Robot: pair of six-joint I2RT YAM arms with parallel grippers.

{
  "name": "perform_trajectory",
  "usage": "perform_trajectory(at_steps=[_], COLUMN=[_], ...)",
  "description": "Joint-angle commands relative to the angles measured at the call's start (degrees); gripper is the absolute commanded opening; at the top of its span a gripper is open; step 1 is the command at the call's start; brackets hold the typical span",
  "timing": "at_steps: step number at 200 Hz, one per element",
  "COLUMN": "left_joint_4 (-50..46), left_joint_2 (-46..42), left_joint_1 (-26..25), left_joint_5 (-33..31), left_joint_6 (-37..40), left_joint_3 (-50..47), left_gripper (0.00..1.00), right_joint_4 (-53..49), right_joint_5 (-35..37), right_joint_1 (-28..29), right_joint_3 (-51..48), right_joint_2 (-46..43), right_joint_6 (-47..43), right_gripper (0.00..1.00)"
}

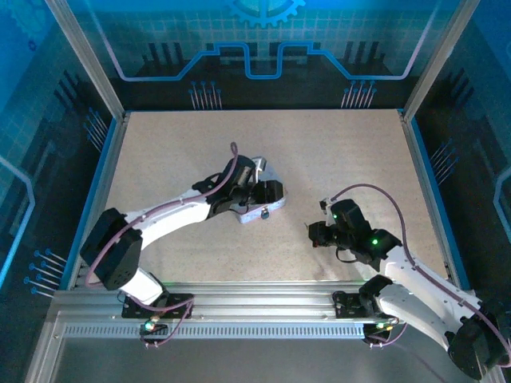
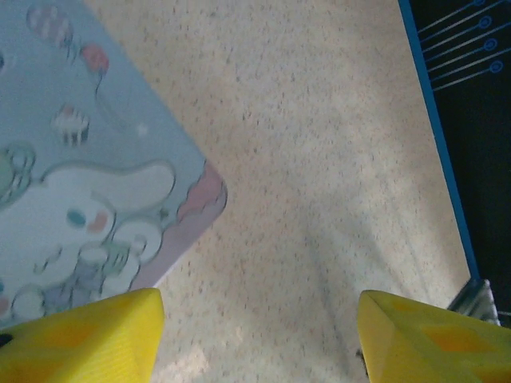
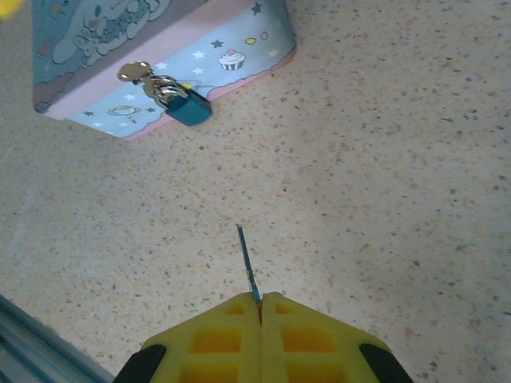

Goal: Unlock the padlock with the key

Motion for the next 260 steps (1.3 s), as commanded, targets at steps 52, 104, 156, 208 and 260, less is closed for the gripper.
perform_trajectory(at_steps=[52,104,156,208,260], left_joint_4=[-16.29,-19.84,-24.07,-27.55,-28.89], left_joint_2=[13.86,19.57,23.17,23.45,21.11], left_joint_1=[-0.6,-1.71,-2.62,-3.26,-4.3], left_joint_5=[-4.93,-4.4,-4.27,-1.5,0.75], left_joint_6=[11.87,14.15,16.21,18.58,20.63], left_joint_3=[18.78,24.96,28.61,28.27,25.48], left_gripper=[0.67,0.68,0.69,0.69,0.68], right_joint_4=[-5.52,-7.08,-8.24,-9.49,-10.08], right_joint_5=[4.13,4.79,5.5,6.06,6.35], right_joint_1=[0.69,0.69,0.69,0.69,0.68], right_joint_3=[0.14,-0.08,-0.13,0.19,0.01], right_joint_2=[-2.45,-3.24,-4.72,-5.61,-5.87], right_joint_6=[-0.57,-0.15,0.14,0.06,0.24], right_gripper=[0.05,0.05,0.05,0.06,0.06])
